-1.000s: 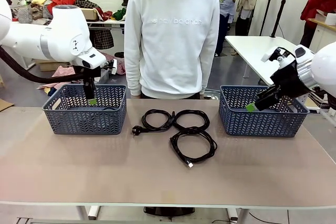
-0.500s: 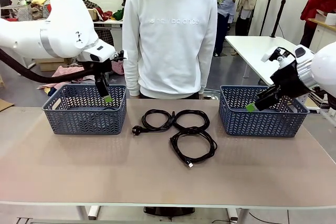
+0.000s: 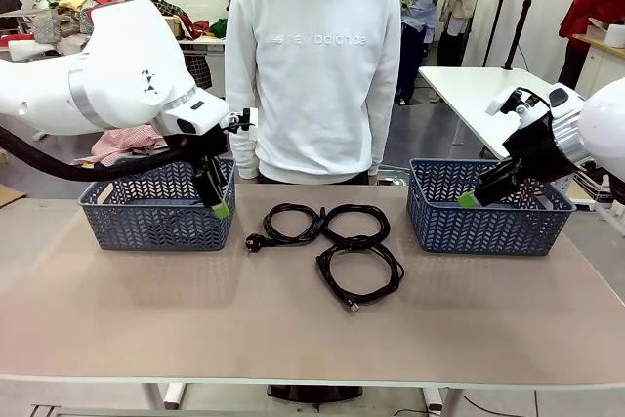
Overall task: Organize the cables according to human instructions.
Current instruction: Pick up a bundle of cables and place it in the basket indicated by the human.
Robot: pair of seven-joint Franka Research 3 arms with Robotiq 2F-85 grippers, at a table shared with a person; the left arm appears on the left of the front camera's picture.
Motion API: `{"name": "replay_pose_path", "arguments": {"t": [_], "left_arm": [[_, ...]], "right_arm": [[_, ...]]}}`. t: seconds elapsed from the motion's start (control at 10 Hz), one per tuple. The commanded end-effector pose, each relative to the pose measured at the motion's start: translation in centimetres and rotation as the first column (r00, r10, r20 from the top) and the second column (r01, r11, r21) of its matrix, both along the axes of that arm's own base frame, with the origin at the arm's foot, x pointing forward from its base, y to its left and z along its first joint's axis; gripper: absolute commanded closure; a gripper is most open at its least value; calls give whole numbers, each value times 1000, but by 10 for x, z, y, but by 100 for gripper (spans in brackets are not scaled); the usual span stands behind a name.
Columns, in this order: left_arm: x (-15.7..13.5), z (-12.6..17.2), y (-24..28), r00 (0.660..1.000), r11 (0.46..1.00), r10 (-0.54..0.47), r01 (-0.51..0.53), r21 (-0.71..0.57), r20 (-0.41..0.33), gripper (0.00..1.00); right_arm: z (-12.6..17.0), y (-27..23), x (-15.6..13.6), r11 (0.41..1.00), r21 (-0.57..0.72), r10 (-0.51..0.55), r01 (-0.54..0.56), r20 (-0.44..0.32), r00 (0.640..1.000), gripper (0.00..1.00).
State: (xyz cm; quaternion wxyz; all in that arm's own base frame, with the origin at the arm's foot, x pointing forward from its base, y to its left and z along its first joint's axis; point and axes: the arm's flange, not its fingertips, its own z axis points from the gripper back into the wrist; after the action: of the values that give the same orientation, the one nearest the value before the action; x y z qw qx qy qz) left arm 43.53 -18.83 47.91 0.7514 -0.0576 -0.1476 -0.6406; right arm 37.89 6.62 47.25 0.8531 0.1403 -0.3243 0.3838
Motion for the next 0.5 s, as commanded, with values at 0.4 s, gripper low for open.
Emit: {"name": "replay_pose_path", "arguments": {"t": [0.4], "left_arm": [[-20, -9, 3, 999, 999, -39, 40, 16, -15, 0]], "right_arm": [[-1, -1, 1, 1000, 10, 5, -5, -2, 1000, 0]]}}
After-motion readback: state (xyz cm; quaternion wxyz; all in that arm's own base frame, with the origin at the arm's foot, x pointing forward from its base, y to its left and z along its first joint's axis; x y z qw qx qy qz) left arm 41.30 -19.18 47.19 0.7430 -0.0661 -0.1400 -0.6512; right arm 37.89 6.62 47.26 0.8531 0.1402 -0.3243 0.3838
